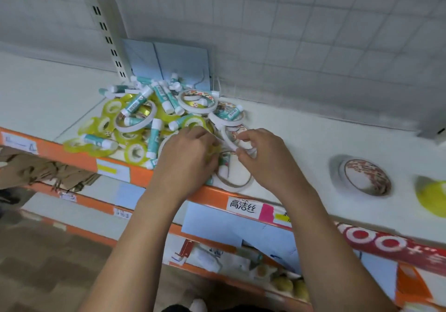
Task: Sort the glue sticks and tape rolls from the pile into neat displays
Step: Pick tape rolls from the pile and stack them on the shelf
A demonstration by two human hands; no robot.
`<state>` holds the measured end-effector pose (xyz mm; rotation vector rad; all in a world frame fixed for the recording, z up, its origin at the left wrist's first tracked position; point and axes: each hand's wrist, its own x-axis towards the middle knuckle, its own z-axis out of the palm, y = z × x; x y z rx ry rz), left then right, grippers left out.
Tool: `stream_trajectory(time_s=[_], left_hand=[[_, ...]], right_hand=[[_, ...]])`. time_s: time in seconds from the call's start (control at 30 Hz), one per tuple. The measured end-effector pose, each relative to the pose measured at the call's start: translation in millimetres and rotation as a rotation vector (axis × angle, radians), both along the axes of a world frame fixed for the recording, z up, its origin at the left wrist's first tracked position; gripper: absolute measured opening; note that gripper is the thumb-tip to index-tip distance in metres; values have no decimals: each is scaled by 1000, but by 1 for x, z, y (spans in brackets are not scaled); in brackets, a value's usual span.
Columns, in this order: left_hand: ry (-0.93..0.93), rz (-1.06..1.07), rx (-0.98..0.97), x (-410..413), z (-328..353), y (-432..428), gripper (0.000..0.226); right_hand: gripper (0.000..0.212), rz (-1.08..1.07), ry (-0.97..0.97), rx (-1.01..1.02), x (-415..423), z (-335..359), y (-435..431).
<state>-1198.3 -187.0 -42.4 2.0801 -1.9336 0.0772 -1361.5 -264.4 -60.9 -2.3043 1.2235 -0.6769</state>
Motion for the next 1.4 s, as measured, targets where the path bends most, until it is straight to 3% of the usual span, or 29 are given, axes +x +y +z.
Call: stream_trajectory(time_s=[0.2,0.43,0.6,0.8,1.0,1.13,1.4], left_hand=[[22,-97,-18,9,-3,-11,30],[12,-178,-23,1,-9,-18,23],[26,-215,25,-7,-15,-22,34],[69,-228,91,-14,-18,-22,62],[-1,-217,157,-34,-26,-25,76],[-70,-190,130,-48,-26,-31,68],[25,-181,75,-95,-6,-61,67]], right_hand=[[27,-102,69,18,18,-13,-4],[7,-161,20,116,2,-14,-9],[20,-130,51,277,-10,-14,-12],[21,-93,7,239,-10,-15,-18],[54,-204,111,213,-33,-6,-19],[59,-222,128,135,-52,0,-19],[68,-300,166,35,-126,15,-20]])
